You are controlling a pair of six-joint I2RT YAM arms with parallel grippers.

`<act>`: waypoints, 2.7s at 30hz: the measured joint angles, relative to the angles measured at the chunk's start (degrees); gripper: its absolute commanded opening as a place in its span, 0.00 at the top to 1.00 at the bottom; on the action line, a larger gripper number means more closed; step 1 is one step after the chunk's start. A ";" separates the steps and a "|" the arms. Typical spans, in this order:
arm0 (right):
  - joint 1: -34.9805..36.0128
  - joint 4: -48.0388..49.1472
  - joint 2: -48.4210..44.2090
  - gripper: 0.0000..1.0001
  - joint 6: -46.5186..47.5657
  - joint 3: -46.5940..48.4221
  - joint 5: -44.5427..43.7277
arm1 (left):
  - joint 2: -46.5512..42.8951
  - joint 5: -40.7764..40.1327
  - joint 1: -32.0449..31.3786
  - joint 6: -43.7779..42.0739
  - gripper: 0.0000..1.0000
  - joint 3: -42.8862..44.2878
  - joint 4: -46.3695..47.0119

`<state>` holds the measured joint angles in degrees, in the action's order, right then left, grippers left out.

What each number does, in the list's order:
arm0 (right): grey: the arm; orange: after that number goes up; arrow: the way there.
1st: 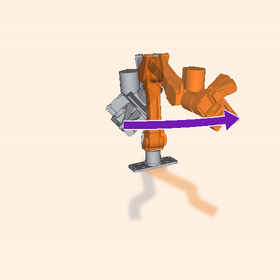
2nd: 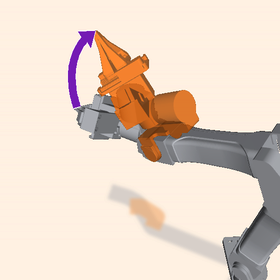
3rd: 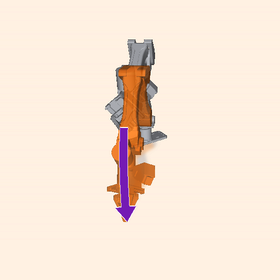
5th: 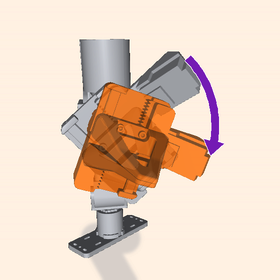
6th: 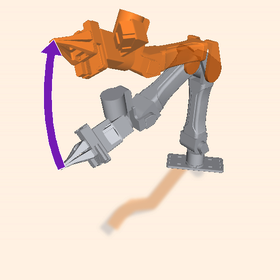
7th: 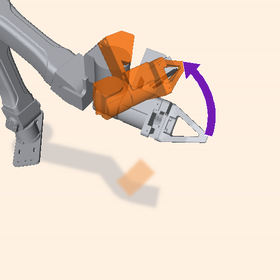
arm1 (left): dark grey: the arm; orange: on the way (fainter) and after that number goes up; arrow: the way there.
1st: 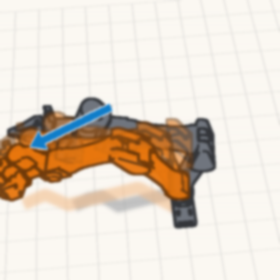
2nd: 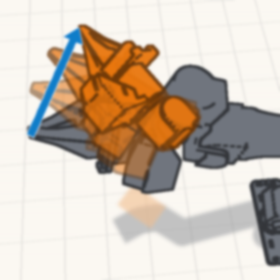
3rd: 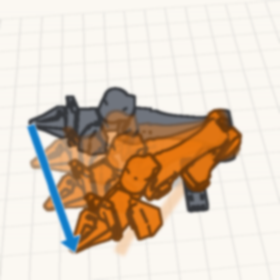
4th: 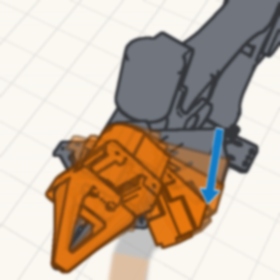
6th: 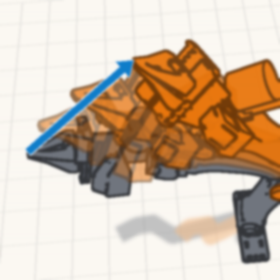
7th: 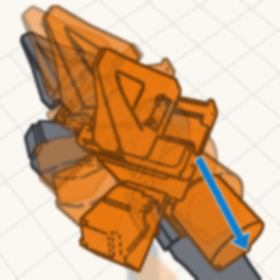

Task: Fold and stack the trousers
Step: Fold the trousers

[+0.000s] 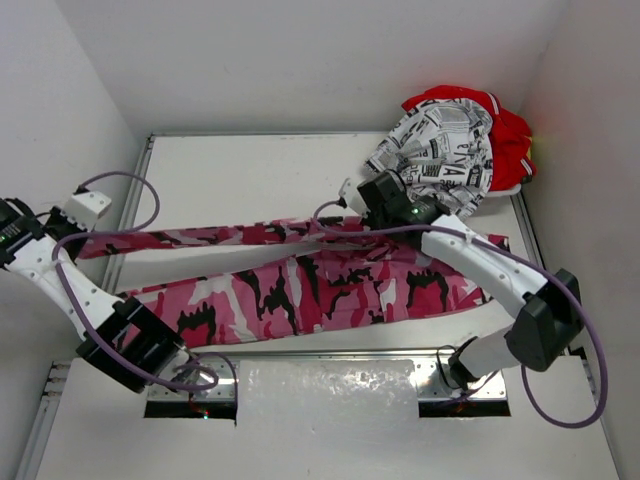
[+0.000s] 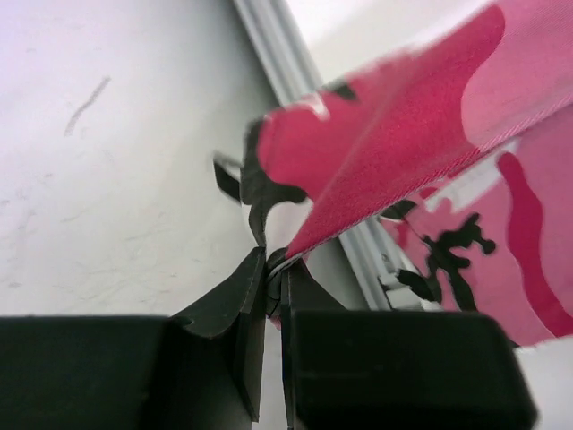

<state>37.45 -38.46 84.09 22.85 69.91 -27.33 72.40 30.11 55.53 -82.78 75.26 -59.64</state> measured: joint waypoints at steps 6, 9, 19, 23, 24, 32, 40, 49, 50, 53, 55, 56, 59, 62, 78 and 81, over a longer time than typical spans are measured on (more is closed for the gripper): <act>0.13 -6.49 -7.96 1.00 -0.59 -12.07 8.02 | -1.79 -2.56 2.19 -7.91 1.00 -9.77 -6.16; 0.66 -10.73 -8.94 1.00 -0.44 -16.09 13.51 | -1.79 -5.27 6.05 -12.85 1.00 -13.29 -10.23; 0.94 -12.28 -8.04 0.99 0.44 -23.50 22.43 | -3.69 -16.09 10.10 -27.52 1.00 -24.92 -12.83; 0.96 -11.26 -6.80 0.99 0.96 -24.33 22.67 | -4.00 -20.39 10.29 -29.09 1.00 -28.68 -11.72; 0.96 -11.13 -6.75 0.99 1.18 -24.48 22.67 | -4.00 -21.27 10.54 -29.33 1.00 -28.98 -11.23; 1.27 -10.05 -6.75 0.37 1.14 -26.10 23.56 | -4.81 -30.16 11.37 -30.40 0.49 -33.64 -5.97; -4.09 -8.59 -12.66 0.13 -2.84 -22.88 29.94 | 0.35 -32.83 11.80 -30.82 0.45 -28.26 -7.28; -45.07 1.44 -18.38 0.60 -32.50 -17.07 40.26 | 5.09 -16.24 7.67 -17.64 0.46 -13.57 -8.68; -48.54 1.25 -17.73 0.57 -36.79 -17.94 39.91 | 3.58 -15.91 5.31 -15.54 0.45 -17.05 -7.96; -54.36 -0.61 -16.13 0.49 -46.42 -21.09 37.16 | 0.26 -15.41 -0.02 -9.16 0.45 -26.53 -6.78; -55.43 -1.14 -15.30 0.49 -51.10 -23.12 34.18 | 1.07 -16.28 -0.50 -3.98 0.45 -30.01 -5.05; -55.49 -0.87 -15.02 0.50 -53.05 -24.02 32.65 | 1.92 -16.90 -0.46 -1.75 0.45 -31.28 -3.15; -55.78 0.85 -13.42 0.50 -57.27 -25.88 28.57 | 3.32 -18.36 -1.46 3.91 0.45 -35.19 3.93; -57.27 3.80 -9.46 0.48 -60.24 -26.91 26.18 | 5.29 -21.86 -6.43 9.66 0.47 -39.28 12.63; -62.47 13.11 -3.67 0.43 -65.18 -30.32 24.87 | 26.80 -35.06 -20.68 31.63 0.51 -21.84 12.11; -62.45 15.23 -0.07 0.57 -66.12 -30.10 25.44 | 29.64 -34.67 -21.88 33.20 0.51 -17.62 12.35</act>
<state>-24.99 -23.22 84.03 -43.27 39.81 -1.89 102.04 -4.56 33.65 -49.58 57.65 -47.29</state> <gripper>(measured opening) 0.546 0.498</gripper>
